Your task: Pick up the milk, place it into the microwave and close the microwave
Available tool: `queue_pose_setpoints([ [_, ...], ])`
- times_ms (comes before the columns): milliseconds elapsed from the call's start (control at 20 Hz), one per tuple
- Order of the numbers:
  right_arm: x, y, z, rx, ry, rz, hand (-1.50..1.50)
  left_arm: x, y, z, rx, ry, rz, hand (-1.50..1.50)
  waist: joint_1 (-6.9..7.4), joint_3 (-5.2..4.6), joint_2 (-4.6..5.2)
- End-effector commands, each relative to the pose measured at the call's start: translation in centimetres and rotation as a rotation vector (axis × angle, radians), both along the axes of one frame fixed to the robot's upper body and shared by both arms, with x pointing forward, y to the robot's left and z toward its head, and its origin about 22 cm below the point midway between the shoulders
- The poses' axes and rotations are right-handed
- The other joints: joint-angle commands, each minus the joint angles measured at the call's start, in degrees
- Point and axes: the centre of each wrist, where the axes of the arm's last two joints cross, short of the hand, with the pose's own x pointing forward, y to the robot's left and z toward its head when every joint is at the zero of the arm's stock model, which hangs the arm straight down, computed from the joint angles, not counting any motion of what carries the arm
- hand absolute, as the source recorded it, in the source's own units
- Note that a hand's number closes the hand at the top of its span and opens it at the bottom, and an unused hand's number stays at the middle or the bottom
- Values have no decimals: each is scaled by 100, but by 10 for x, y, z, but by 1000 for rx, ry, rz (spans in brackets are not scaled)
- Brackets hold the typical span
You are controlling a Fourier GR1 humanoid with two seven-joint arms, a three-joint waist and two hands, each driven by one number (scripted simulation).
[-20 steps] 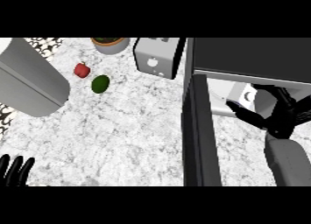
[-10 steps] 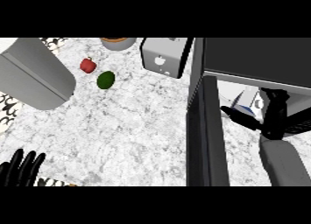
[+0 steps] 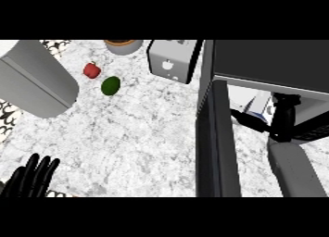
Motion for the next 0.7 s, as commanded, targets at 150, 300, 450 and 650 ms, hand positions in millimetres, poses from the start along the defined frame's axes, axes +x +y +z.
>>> queue_pose_setpoints([
  [150, 34, 9, 7, 100, 238, -21, -150, 4, -13, -1, -5, 1, 6, -150, 87, 54, 233],
  [300, 32, 1, 3, 97, 265, -21, -150, 5, -15, -1, -6, 4, -1, -150, -30, 56, 213],
  [450, 37, 2, 9, 110, 278, 1, -150, 6, -17, -4, -5, 12, -7, -150, -73, 44, 179],
  [650, 39, 2, 9, 91, 302, 71, -150, 12, -26, -3, -20, -16, -16, -150, -168, 44, 172],
])
